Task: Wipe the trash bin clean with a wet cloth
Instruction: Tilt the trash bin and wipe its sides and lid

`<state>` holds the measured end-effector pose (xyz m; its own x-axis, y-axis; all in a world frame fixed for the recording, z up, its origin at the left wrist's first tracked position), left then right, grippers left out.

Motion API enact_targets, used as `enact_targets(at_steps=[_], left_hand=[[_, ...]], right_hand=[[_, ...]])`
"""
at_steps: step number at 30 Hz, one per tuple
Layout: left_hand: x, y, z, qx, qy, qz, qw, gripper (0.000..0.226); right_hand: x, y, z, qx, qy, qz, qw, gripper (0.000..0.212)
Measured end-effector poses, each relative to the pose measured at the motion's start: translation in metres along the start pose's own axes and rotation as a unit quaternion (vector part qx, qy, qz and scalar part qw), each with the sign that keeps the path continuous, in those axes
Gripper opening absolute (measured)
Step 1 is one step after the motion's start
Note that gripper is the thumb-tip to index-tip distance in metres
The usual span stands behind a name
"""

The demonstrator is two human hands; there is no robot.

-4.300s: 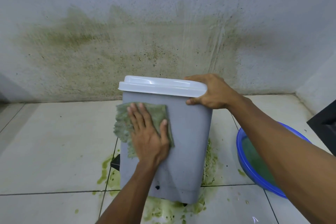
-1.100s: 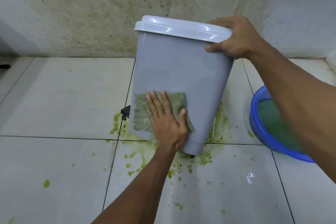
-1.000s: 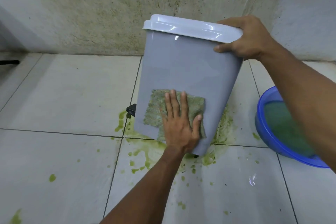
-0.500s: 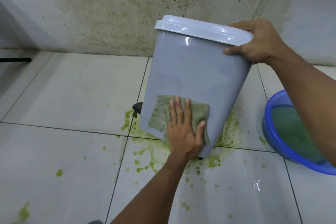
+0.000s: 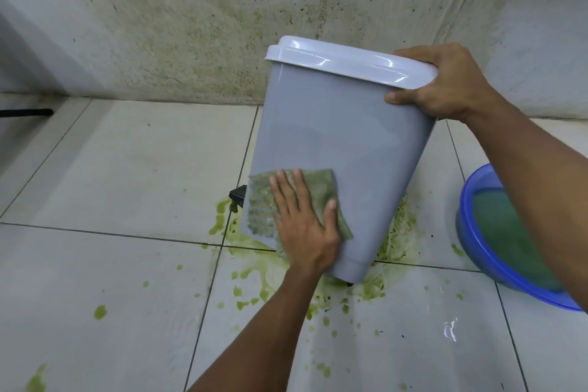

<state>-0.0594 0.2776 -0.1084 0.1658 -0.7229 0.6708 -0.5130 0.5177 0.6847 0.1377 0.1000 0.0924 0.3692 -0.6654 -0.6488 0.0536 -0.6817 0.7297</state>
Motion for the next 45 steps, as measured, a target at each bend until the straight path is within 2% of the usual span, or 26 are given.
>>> enact_targets(at_steps=[2,3,7,8,9,13,15,16,18,20,22,25,28,32,34,38,40,42,45], left_hand=[[-0.018,0.003,0.018,-0.001,-0.002,0.008,1.000,0.080],[-0.028,0.006,0.025,0.002,0.025,0.015,1.000,0.080],[-0.034,0.008,0.017,0.046,0.214,0.054,0.974,0.085],[-0.023,0.005,0.010,0.052,0.235,0.060,0.969,0.086],[-0.009,0.001,0.005,0.051,0.221,0.056,0.972,0.086],[0.028,-0.011,0.008,0.009,0.020,0.016,1.000,0.082],[0.013,-0.007,0.000,0.015,0.003,0.012,1.000,0.081],[0.002,-0.002,-0.005,0.025,0.021,0.010,0.999,0.081],[-0.027,0.013,-0.012,0.057,0.122,0.030,0.990,0.083],[-0.045,0.023,-0.013,0.095,0.262,0.082,0.957,0.083],[-0.042,0.028,-0.018,0.116,0.334,0.115,0.928,0.079],[-0.011,0.030,-0.055,0.116,0.290,0.108,0.944,0.079],[0.036,0.031,-0.098,0.090,0.154,0.060,0.982,0.082],[0.038,0.035,-0.105,0.065,0.033,0.039,0.997,0.074],[0.012,0.037,-0.083,0.072,0.047,0.038,0.996,0.073],[-0.026,0.033,-0.024,0.106,0.228,0.084,0.964,0.074],[-0.022,0.031,-0.026,0.118,0.286,0.096,0.946,0.075],[-0.003,0.031,-0.052,0.130,0.284,0.093,0.945,0.076],[0.038,0.033,-0.099,0.119,0.158,0.064,0.978,0.079]], right_hand=[[0.001,-0.001,0.000,-0.002,-0.002,0.000,1.000,0.065],[0.000,0.000,0.000,-0.003,-0.003,0.000,1.000,0.065],[-0.002,-0.001,0.001,0.001,0.000,0.001,1.000,0.065],[-0.002,-0.001,0.001,0.001,0.001,0.001,1.000,0.065],[-0.003,-0.001,0.001,0.001,0.001,0.001,1.000,0.065],[-0.004,0.002,0.002,-0.002,0.001,0.005,1.000,0.066],[-0.005,0.001,0.004,-0.004,0.003,0.008,1.000,0.066],[-0.005,0.001,0.005,-0.003,0.001,0.008,1.000,0.066],[-0.007,0.000,0.006,-0.001,0.002,0.007,1.000,0.066],[-0.008,0.001,0.007,0.002,0.001,0.005,1.000,0.066],[-0.009,0.001,0.008,0.004,-0.003,0.000,1.000,0.066],[-0.009,0.000,0.008,-0.003,-0.005,0.002,1.000,0.067],[-0.011,0.002,0.009,-0.003,-0.007,0.001,1.000,0.067],[-0.013,0.003,0.011,-0.002,-0.010,-0.002,1.000,0.067],[-0.013,0.002,0.013,-0.002,-0.012,-0.002,1.000,0.067],[-0.015,0.004,0.017,0.005,-0.018,-0.001,1.000,0.068],[-0.017,0.003,0.019,0.004,-0.017,-0.001,1.000,0.067],[-0.019,0.003,0.019,0.002,-0.018,0.001,1.000,0.066],[-0.022,0.003,0.020,0.003,-0.018,0.005,1.000,0.066]])
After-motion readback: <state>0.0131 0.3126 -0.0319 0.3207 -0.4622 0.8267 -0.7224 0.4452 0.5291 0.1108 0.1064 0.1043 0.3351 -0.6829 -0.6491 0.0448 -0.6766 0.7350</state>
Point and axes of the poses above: each hand's wrist, its own z-axis away from the middle knuckle, its own y-axis out of the back of the hand, x = y × z, the point moved 3 cm from there along -z, towards the middle knuckle
